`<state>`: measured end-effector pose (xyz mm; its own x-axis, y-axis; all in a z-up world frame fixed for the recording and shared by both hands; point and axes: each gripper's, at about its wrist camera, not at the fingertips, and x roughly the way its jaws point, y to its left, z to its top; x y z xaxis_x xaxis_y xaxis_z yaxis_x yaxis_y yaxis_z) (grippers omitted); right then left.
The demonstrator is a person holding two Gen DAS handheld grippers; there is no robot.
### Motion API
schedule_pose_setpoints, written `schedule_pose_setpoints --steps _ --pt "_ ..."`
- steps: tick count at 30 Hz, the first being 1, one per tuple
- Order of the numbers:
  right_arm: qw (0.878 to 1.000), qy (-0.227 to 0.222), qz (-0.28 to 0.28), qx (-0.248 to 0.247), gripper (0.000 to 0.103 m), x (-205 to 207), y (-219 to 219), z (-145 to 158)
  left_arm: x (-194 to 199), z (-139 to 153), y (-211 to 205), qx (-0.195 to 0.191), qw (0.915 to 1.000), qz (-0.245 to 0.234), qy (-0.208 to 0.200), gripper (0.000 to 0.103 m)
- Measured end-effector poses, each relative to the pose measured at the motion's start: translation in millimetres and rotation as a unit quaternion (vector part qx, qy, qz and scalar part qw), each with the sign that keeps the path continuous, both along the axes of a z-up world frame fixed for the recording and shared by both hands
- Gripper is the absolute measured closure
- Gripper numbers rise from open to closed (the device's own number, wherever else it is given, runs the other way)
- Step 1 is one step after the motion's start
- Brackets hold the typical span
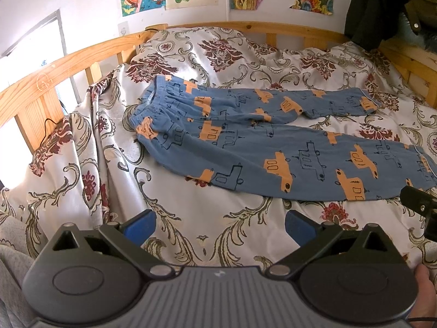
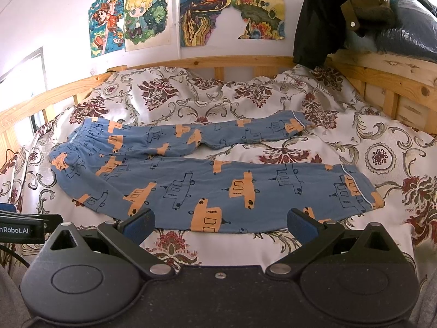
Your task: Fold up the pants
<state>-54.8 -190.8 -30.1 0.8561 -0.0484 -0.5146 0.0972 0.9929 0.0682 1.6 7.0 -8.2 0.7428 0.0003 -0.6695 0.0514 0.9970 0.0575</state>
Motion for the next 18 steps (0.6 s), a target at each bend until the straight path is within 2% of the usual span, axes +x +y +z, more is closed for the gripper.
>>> schedule_pose_setpoints --steps 10,15,18 --pt "1.000 0.002 0.000 0.000 0.001 2.7 7.4 5.9 0.0 -0.4 0.6 0.000 1.0000 0.001 0.001 0.000" --pt "1.000 0.004 -0.003 0.003 0.001 -1.7 -7.3 -4.6 2.6 -2.5 1.8 0.001 0.9999 0.002 0.011 0.000" --pt "1.000 0.008 -0.006 0.002 0.001 3.4 1.0 -2.4 3.6 -2.9 0.3 0.006 0.9999 0.003 0.016 0.000"
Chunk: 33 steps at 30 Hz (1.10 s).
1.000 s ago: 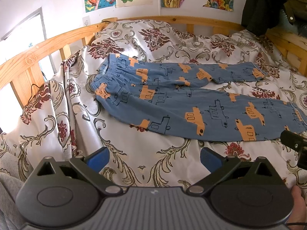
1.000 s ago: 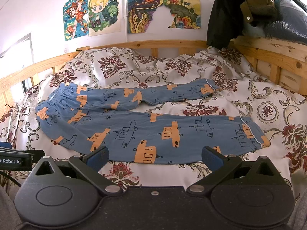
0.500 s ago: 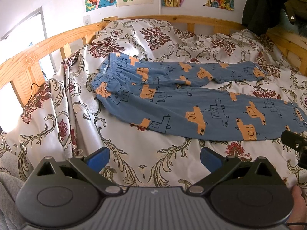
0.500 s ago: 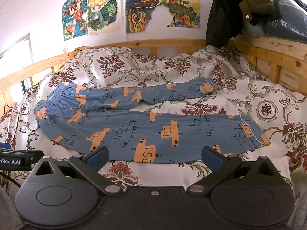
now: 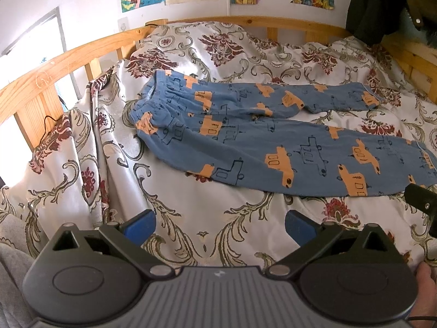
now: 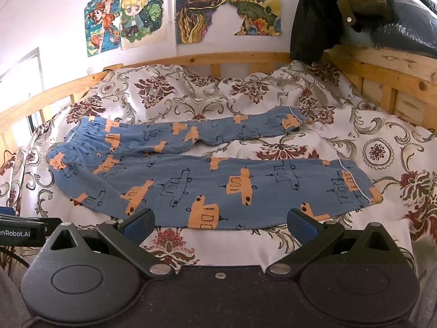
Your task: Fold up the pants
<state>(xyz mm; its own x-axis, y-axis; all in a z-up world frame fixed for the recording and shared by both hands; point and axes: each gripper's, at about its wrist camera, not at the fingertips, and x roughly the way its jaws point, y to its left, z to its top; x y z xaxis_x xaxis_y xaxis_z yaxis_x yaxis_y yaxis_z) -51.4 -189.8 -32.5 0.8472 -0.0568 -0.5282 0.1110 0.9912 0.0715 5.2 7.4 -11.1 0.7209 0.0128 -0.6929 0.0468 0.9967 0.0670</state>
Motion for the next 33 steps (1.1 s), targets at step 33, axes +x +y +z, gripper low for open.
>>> schedule_pose_setpoints --steps 33 --pt "0.958 0.099 0.267 0.033 0.001 397.8 -97.8 12.9 408.0 21.9 -18.6 0.091 0.9721 -0.214 0.029 0.000"
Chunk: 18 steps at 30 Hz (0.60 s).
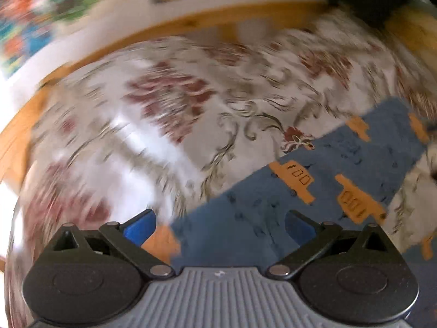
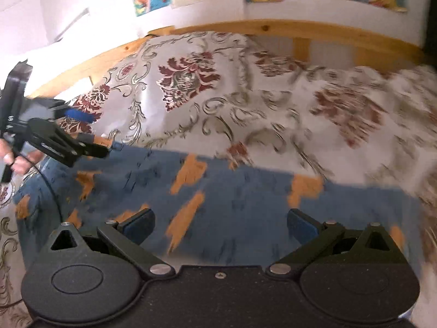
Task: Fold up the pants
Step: 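Lower both grippers onto the pants leg cuffs and close them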
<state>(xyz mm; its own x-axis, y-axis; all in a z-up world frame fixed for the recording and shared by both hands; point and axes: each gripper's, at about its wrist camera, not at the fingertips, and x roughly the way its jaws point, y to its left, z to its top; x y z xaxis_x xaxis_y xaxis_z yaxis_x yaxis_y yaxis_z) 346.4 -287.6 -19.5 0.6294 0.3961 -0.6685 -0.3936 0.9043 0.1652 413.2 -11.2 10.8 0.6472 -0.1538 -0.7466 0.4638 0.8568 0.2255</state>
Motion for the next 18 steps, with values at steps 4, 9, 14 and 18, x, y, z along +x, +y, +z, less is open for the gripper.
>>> schedule_pose_setpoints --steps 4,9,14,18 --pt "0.997 0.009 0.074 -0.022 0.002 70.3 16.4 -10.7 54.7 -13.0 0.9 0.011 0.9977 -0.060 0.028 0.002" --pt "0.983 0.039 0.152 -0.095 0.037 138.4 39.8 -32.4 92.9 -33.9 0.3 0.024 0.9860 -0.123 0.110 0.025" --pt "0.965 0.095 0.200 -0.139 0.043 171.4 38.5 -50.8 107.5 -59.1 -9.4 0.067 0.9659 -0.171 0.182 0.044" --pt "0.962 0.119 0.199 -0.146 0.045 178.8 35.6 -62.2 114.9 -71.9 -14.0 0.095 0.9593 -0.169 0.206 0.057"
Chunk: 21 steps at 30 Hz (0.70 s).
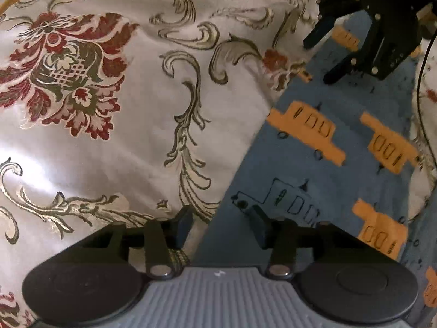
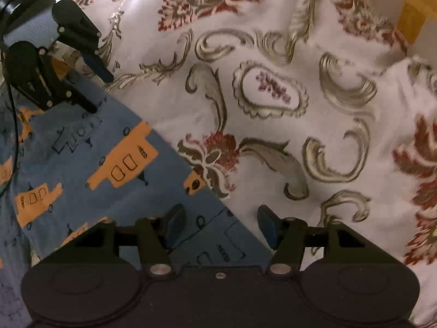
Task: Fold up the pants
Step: 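Lower both grippers onto the pants leg cuffs and close them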
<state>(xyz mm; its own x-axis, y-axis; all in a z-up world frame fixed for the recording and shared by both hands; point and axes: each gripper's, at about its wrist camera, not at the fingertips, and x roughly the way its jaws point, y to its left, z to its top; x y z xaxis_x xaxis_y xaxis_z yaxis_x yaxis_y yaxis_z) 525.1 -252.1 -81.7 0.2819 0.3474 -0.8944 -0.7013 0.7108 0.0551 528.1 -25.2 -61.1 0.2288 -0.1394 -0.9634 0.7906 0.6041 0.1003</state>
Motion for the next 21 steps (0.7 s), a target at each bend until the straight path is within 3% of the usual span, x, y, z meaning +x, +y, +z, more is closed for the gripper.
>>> schedule_pose_setpoints --steps 1,2,3,4,6,9,13,15,18,21 --pt "1.000 -0.004 -0.001 0.000 0.050 -2.3 0.5 -1.1 -1.5 -0.4 -1.5 0.001 1.0000 -0.004 -0.001 0.065" --pt "1.000 -0.005 0.002 0.003 0.066 -4.7 1.0 -1.2 -2.3 -0.9 -3.0 0.002 1.0000 -0.005 0.000 0.070" --pt "1.000 -0.010 0.006 0.003 0.082 -8.6 2.2 -0.7 -3.8 -0.9 -4.2 0.001 1.0000 -0.003 0.004 0.084" --pt "1.000 -0.016 0.009 -0.001 0.089 -11.3 3.0 -0.4 -6.0 -1.0 -6.3 0.003 1.0000 0.001 0.004 0.093" --pt "0.999 -0.034 0.014 -0.013 0.100 -19.7 6.0 0.9 -9.4 -2.1 -10.8 0.015 0.9998 0.007 -0.008 0.100" --pt "0.997 -0.068 0.010 -0.024 0.103 -32.0 10.1 2.6 -23.8 -4.1 -20.3 0.027 0.9985 0.013 -0.045 0.102" --pt "0.990 -0.136 -0.027 -0.027 0.103 -41.4 12.3 16.0 -33.1 3.5 -26.2 0.036 0.9918 0.056 -0.109 0.102" --pt "0.985 -0.162 -0.041 -0.033 0.103 -39.2 16.4 21.4 -31.0 9.2 -26.8 0.034 0.9892 0.074 -0.122 0.102" --pt "0.984 -0.165 -0.050 -0.045 0.103 -29.3 22.7 17.9 -22.7 10.4 -26.4 0.033 0.9865 0.080 -0.139 0.102" --pt "0.986 -0.143 -0.053 -0.063 0.099 -22.4 30.4 -0.8 -10.9 2.8 -16.8 0.016 0.9876 0.101 -0.119 0.099"
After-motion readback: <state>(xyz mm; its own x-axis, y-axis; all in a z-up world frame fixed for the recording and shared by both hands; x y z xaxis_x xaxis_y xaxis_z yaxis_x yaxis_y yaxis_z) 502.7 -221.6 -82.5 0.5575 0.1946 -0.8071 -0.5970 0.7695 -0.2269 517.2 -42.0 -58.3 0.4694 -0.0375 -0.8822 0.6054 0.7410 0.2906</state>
